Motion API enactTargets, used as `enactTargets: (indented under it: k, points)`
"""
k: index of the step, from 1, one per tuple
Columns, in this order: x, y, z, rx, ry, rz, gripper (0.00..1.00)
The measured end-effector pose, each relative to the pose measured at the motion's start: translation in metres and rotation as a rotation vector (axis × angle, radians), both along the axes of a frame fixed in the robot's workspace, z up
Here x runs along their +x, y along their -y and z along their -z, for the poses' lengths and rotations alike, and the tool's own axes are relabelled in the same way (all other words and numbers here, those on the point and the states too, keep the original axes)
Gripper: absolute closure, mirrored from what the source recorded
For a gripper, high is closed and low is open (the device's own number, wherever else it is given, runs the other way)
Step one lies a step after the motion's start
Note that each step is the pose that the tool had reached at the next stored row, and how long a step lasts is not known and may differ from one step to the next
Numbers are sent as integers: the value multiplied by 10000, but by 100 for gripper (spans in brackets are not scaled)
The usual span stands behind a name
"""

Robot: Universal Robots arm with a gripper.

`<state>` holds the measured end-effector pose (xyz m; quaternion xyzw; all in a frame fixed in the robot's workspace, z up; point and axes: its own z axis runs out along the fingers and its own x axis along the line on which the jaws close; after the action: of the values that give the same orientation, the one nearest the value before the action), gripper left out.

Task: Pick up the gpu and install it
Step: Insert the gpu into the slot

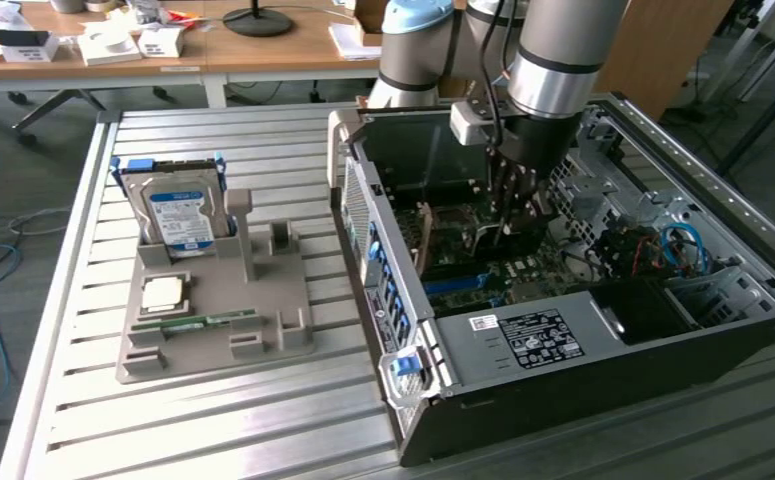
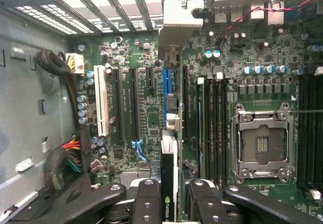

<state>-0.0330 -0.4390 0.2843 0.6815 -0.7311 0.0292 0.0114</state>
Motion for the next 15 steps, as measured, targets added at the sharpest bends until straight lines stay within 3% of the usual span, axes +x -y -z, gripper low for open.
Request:
enactTargets:
  k: [15]
  points:
    - [0,0,70,0,1,2,74]
